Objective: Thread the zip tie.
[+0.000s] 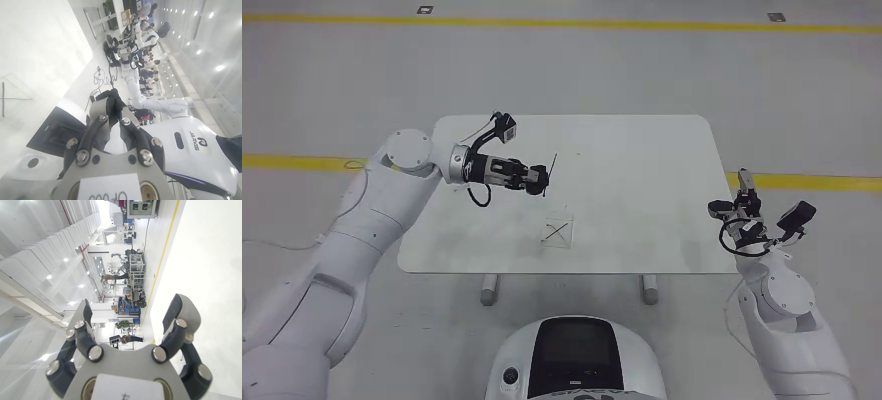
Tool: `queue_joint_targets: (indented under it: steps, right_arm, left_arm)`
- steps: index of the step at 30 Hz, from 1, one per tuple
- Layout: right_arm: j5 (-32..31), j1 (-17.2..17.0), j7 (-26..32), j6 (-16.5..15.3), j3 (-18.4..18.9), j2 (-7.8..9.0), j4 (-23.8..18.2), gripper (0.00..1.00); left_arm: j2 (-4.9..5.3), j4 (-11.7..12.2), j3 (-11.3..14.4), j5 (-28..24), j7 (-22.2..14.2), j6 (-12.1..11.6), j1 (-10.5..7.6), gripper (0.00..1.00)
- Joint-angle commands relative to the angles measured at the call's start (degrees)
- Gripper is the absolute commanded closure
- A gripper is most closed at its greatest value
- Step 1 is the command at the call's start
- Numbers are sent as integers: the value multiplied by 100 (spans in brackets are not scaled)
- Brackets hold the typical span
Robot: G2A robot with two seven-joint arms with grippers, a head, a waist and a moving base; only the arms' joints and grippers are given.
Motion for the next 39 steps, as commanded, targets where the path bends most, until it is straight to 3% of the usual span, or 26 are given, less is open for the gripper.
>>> queue_joint_targets:
  steps: [1,4,12,20,24,31,34,39]
  right_arm:
    - [0,0,0,0,0,0,0,0]
    - [0,0,0,0,0,0,0,0]
    - [-100,67,211,2,-45,1,-11,0]
    - [-508,572,1760,200,-283,56,-19,0]
    - [-829,888,2838,432,-614,96,-50,0]
    - [-908,910,2881,436,-625,101,-48,0]
    - [-831,904,2837,387,-640,92,-51,0]
    - [-990,1083,2868,182,-1017,56,-155,0]
  left_arm:
    - [-1,0,-3,3,0,0,1,100]
    - [-2,-31,-2,-27,106,49,63,100]
    - [5,-61,-19,-822,0,443,254,100]
    - [-63,68,285,-1436,0,665,165,100]
    - [-120,193,470,-1518,0,568,50,100]
    - [-121,184,466,-1522,46,571,65,100]
    - [-113,66,394,-1554,334,602,174,100]
    - [-129,-17,243,-1846,795,746,370,100]
